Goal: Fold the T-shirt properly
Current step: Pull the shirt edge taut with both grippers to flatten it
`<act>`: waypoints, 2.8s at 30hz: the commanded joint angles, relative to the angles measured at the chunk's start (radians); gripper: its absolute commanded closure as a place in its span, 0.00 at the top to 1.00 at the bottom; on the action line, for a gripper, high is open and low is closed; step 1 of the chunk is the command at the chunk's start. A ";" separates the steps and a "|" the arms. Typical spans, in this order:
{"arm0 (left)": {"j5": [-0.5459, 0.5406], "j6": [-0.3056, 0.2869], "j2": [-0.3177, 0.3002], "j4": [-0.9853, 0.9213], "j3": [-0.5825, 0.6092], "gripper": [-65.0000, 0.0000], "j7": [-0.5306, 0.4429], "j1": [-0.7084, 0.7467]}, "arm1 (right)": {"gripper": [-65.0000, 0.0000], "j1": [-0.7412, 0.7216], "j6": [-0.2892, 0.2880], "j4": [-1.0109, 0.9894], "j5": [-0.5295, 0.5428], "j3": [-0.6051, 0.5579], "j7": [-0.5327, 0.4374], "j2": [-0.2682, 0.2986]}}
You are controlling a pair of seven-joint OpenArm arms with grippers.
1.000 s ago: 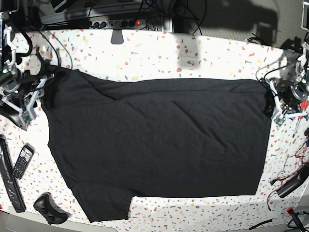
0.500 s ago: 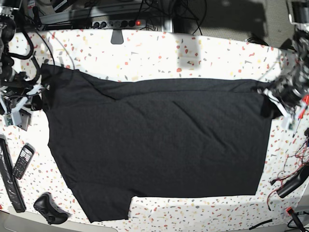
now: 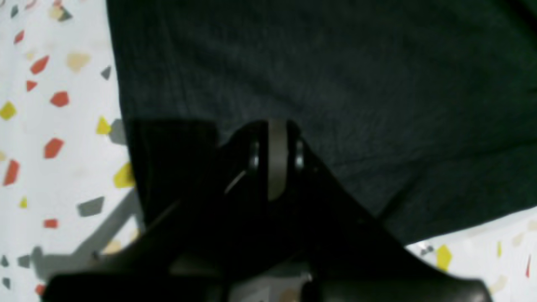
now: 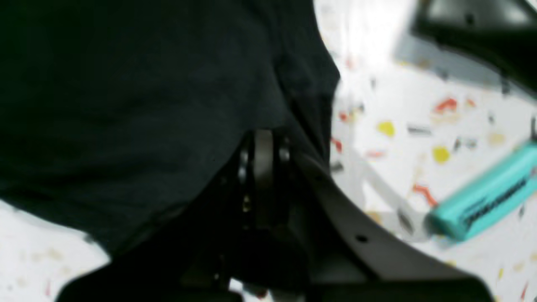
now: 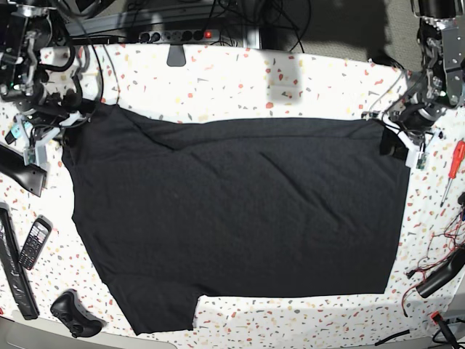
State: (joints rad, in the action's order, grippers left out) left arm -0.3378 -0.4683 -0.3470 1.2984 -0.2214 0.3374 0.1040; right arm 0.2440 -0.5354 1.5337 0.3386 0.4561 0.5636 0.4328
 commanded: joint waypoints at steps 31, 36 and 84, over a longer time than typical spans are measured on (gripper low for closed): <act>-0.005 0.000 -0.158 0.232 -0.006 0.00 0.051 0.356 | 0.00 0.278 -0.130 0.153 -0.050 0.215 0.092 0.066; -0.005 0.000 -0.158 0.258 -0.006 0.00 0.028 0.356 | 0.00 0.277 -0.145 0.170 0.174 0.309 0.134 0.066; -0.030 0.000 -0.153 0.293 -0.016 0.21 0.037 0.272 | 0.16 0.289 -0.077 0.237 0.190 0.062 0.207 0.063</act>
State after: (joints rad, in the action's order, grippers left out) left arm -0.3592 -0.4740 -0.4824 1.5711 -0.2279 0.3950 0.3801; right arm 0.5369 -0.6098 1.7512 0.5163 0.5064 0.7918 0.4786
